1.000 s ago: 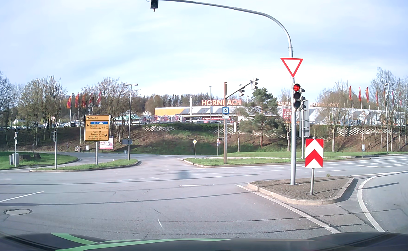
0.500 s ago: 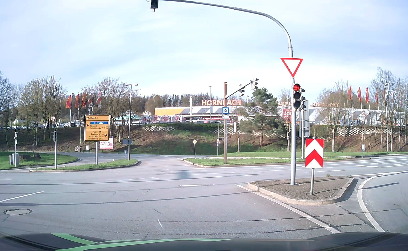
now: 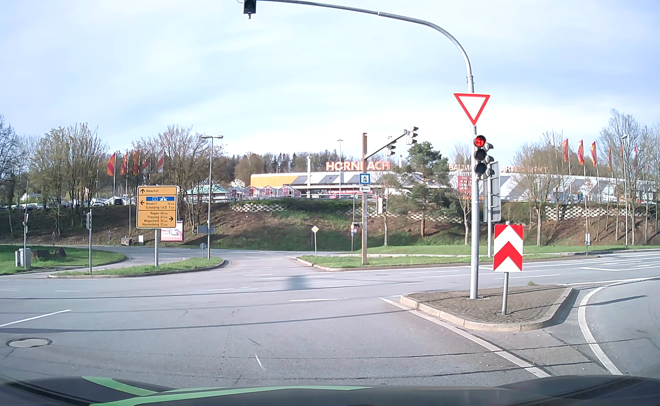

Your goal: Follow the waypoints while adhering to traffic rules and regulations

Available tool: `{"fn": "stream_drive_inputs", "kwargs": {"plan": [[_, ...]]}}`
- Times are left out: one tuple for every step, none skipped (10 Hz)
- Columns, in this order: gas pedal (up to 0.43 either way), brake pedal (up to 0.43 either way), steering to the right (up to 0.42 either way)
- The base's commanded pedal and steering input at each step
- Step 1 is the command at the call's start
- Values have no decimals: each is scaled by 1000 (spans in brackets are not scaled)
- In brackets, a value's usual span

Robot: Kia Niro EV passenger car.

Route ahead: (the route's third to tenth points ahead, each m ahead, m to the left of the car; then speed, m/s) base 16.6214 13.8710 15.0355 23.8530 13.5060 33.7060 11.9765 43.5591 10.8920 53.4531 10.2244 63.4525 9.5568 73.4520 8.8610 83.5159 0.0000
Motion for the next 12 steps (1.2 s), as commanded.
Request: {"fn": "stream_drive_inputs", "kwargs": {"plan": [[0,402,-2],[0,402,-2],[0,402,-2],[0,396,-2],[0,396,-2],[0,396,-2],[0,390,-2],[0,390,-2],[0,390,-2],[0,390,-2],[0,390,-2],[0,390,-2]]}}
